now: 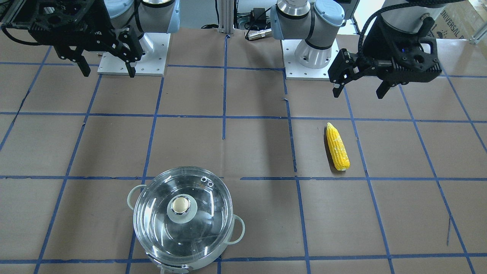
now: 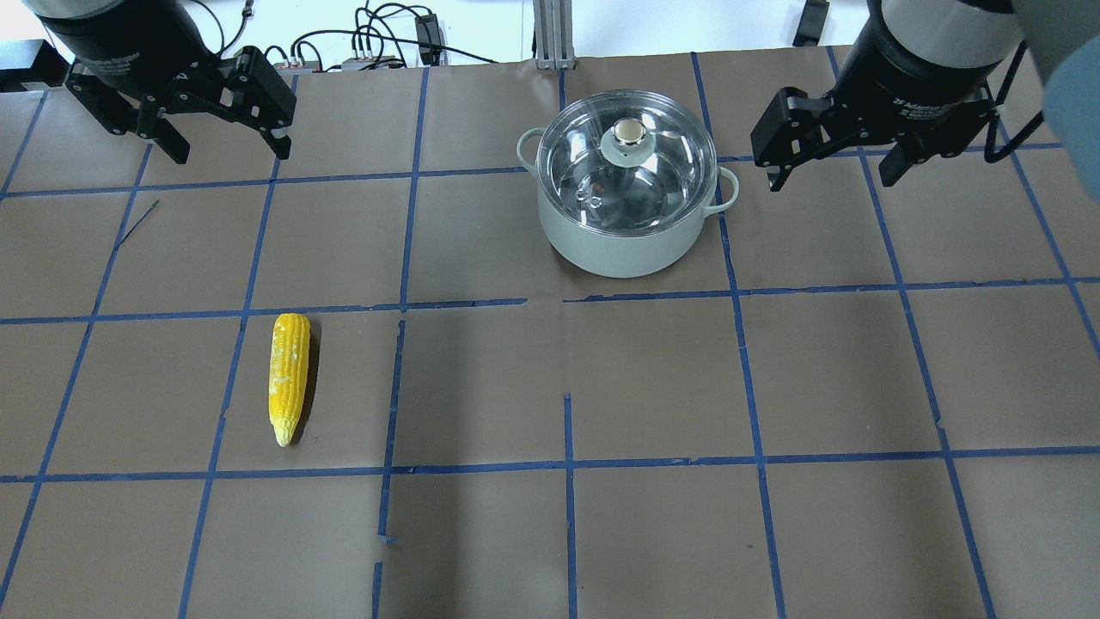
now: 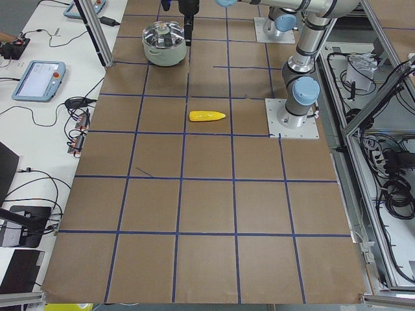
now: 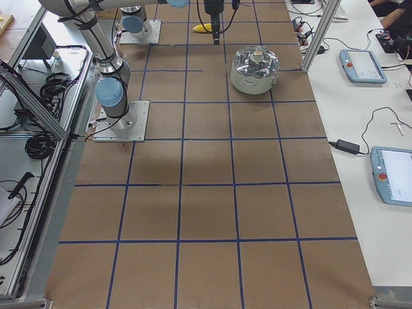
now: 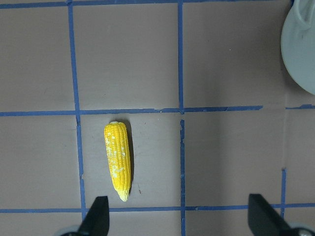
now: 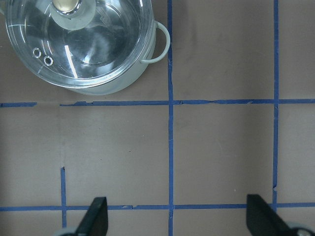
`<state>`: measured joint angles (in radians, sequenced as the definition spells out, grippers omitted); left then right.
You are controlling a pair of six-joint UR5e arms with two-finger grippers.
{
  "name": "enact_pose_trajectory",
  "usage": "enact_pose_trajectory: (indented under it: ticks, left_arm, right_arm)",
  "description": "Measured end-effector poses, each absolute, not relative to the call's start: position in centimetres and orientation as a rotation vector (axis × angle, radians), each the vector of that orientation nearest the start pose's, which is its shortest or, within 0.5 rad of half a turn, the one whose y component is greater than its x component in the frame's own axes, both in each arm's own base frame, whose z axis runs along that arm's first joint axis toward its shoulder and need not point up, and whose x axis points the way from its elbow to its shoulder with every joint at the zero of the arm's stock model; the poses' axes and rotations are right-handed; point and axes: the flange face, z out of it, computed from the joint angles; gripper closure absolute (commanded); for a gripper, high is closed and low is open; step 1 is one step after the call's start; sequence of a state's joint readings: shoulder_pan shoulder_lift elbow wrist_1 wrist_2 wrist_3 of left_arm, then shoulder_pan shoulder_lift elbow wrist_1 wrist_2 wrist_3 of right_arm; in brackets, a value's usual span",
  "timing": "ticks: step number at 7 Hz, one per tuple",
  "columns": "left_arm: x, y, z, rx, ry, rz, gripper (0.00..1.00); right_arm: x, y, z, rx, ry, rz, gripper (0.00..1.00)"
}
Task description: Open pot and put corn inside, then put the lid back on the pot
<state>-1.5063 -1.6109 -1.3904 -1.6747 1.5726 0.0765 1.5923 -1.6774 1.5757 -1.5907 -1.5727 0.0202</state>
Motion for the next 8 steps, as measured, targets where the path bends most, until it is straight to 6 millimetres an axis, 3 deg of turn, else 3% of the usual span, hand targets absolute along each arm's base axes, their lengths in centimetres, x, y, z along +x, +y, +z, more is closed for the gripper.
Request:
enact_pose_trajectory:
  ticks: [6,7,8]
  left_arm:
    - [-10.1,-51.7,54.4,0.021,3.139,-0.055,0.0]
    - [-10.0,-51.7,54.4,0.021,3.137,-0.055,0.0]
    - [-10.0,-51.8,54.3,0.02,3.136,-0.051,0.0]
  right_arm:
    - [14.3,-45.6,53.3,-0.04,3.153,-0.205,0.01]
    - [14.6,-46.4,52.8,-0.041,3.139,-0.215,0.01]
    - [15.2,-48.6,51.6,-0.043,3.118,-0.22,0.01]
